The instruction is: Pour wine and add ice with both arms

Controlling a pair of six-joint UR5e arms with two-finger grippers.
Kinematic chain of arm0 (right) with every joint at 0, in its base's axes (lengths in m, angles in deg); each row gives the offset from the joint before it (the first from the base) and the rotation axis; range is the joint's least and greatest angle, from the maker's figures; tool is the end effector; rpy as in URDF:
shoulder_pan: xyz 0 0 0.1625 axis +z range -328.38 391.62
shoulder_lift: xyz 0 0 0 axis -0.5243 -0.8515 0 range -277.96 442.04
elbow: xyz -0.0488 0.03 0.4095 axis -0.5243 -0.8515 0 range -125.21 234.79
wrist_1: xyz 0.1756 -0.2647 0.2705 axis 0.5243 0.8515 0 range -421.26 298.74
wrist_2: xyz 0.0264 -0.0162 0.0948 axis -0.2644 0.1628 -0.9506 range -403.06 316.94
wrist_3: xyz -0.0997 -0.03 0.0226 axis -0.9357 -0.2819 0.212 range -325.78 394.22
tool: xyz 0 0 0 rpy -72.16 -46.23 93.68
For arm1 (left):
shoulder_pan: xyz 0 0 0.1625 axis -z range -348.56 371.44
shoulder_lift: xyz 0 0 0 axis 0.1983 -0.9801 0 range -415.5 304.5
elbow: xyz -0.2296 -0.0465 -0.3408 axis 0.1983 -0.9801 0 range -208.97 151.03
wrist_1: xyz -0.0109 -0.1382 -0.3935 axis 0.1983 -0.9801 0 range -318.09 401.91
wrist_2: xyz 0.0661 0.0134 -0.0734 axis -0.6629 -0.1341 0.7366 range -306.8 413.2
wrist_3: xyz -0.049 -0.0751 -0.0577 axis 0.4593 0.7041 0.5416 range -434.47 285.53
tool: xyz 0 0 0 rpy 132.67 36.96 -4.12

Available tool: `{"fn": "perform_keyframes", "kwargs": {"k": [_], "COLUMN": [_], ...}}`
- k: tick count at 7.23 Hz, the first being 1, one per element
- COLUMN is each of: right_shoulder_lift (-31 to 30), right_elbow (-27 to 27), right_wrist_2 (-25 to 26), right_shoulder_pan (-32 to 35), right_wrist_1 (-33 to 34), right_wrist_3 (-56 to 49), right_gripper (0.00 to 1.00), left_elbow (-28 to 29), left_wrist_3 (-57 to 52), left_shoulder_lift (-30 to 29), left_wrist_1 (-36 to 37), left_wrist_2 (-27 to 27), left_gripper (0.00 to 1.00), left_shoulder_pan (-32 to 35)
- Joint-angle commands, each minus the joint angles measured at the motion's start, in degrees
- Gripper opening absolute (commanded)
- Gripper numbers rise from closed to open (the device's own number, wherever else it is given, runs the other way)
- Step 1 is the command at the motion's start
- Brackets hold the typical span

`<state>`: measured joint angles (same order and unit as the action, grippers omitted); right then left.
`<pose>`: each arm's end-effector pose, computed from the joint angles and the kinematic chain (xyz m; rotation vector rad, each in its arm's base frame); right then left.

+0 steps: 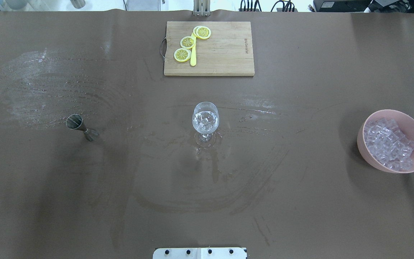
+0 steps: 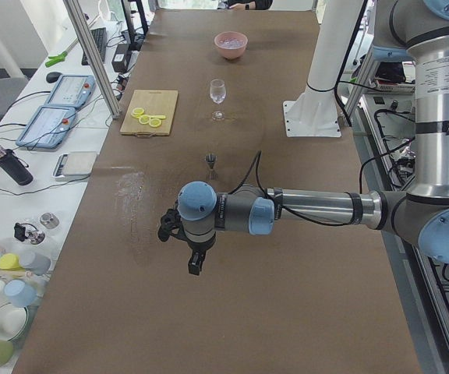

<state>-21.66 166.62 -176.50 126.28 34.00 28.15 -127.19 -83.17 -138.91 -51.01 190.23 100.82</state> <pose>0.0921 -0.3908 0.5806 0.1183 -0.7503 -0.0424 -0.0504 -0.4534 0.6266 0.1328 0.8143 0.1858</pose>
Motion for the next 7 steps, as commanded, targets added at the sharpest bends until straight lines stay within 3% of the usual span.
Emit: {"fn": "perform_keyframes", "kwargs": {"k": [1, 7], "right_shoulder_lift": [-0.18, -0.01], "right_elbow": [0.05, -0.12], "right_wrist_2": [0.03, -0.06], "right_shoulder_pan": [0.00, 0.00], "right_wrist_1": [-0.07, 0.02], "right_wrist_3": [-0.87, -3.87], "right_gripper": [1.00, 1.00], "left_elbow": [-0.12, -0.03], "left_wrist_3": [0.00, 0.00], "left_shoulder_lift": [0.79, 0.79], "left_wrist_1": [-0.07, -0.07], "left_wrist_2": [0.09, 0.09], "left_gripper": [0.99, 0.99], "left_shoulder_pan": [0.00, 0.00]}}
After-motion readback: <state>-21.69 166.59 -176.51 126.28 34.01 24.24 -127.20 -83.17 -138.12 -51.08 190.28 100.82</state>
